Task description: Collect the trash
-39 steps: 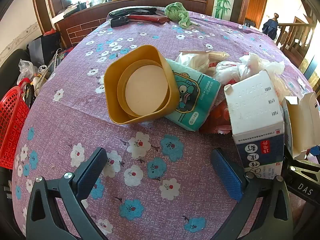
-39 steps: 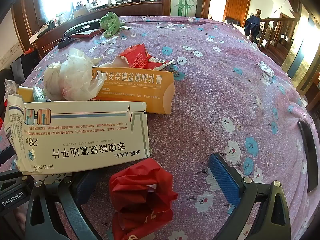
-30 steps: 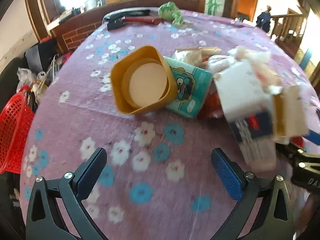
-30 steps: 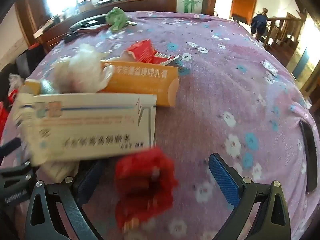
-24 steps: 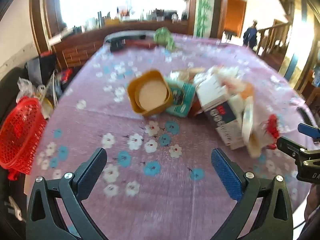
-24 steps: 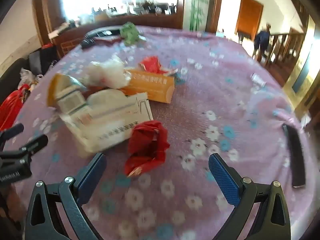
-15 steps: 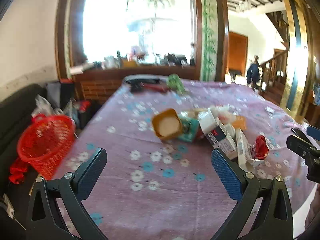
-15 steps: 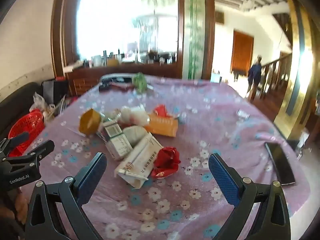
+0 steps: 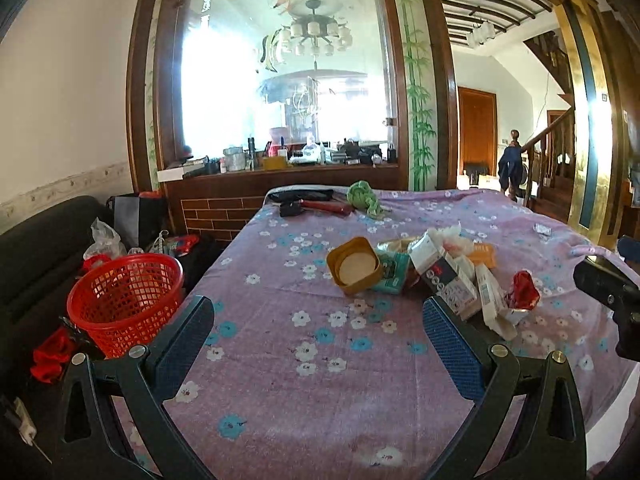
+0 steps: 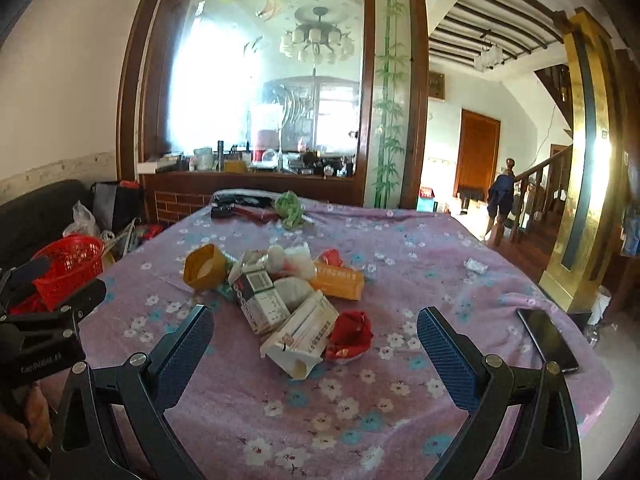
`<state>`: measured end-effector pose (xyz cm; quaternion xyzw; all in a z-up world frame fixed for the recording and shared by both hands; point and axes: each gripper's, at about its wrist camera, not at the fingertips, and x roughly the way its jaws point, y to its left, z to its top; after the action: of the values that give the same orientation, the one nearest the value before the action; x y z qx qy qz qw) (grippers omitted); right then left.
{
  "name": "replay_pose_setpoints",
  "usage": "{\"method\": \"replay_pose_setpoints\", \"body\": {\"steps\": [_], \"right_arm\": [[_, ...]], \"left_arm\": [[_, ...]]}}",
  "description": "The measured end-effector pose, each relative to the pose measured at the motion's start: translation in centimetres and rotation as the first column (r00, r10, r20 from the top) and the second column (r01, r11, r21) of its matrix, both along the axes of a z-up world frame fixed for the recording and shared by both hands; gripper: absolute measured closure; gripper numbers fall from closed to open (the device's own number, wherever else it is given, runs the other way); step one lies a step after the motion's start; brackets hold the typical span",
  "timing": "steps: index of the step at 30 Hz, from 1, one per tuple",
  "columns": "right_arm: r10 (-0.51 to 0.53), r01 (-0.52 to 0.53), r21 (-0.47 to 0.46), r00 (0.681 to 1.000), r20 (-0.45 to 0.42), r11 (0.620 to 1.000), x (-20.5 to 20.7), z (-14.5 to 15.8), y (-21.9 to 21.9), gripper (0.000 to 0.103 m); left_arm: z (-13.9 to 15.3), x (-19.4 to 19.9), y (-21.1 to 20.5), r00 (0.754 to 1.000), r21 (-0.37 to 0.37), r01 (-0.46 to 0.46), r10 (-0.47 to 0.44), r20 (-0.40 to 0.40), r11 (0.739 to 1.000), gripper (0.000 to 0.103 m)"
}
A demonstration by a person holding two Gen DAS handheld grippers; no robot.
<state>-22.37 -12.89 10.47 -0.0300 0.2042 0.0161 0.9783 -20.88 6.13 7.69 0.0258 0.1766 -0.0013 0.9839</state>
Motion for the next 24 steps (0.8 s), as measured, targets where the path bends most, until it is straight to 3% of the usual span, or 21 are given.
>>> {"method": "replay_pose_setpoints", "body": {"steps": [24], "right_arm": [[-0.022,0.022,-0.005,0.999,-0.044,1.000,0.26,-0.87,0.43,0.000]], "left_arm": [[-0.35,0.41,0.12,0.999,-0.006,0.000,0.000,-0.037,1.000,0.000]]}}
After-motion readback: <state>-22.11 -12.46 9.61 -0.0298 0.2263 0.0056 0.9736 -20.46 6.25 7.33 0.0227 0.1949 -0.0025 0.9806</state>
